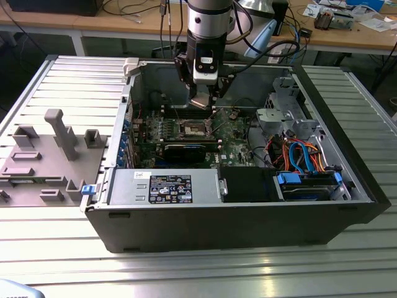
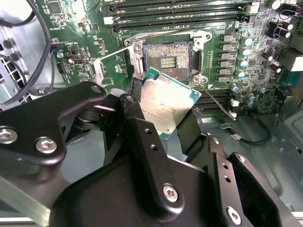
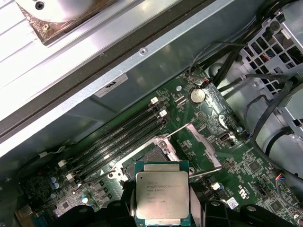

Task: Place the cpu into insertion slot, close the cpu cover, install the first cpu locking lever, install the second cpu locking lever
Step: 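Place the cpu into insertion slot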

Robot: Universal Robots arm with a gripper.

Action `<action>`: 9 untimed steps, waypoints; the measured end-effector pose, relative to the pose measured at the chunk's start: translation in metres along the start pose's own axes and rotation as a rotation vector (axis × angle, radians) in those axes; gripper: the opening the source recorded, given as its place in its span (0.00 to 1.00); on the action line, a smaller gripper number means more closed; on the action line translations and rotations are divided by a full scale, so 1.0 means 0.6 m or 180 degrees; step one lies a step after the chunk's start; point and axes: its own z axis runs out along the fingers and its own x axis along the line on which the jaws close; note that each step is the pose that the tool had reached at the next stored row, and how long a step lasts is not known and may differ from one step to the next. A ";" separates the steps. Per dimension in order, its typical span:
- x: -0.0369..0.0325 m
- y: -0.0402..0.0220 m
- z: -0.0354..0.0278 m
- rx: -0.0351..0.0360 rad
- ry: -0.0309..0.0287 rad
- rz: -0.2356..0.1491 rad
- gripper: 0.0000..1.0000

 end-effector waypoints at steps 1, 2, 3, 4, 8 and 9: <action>0.000 0.000 0.000 0.0000 0.0000 0.0003 0.55; 0.000 0.000 0.000 0.0000 -0.0001 0.0006 0.55; 0.000 0.000 0.000 0.0000 -0.0001 0.0010 0.55; 0.000 0.000 0.000 0.0000 -0.0001 0.0012 0.55; 0.000 0.000 0.000 -0.0001 -0.0003 0.0029 0.55; 0.000 0.000 0.000 -0.0001 -0.0003 0.0034 0.55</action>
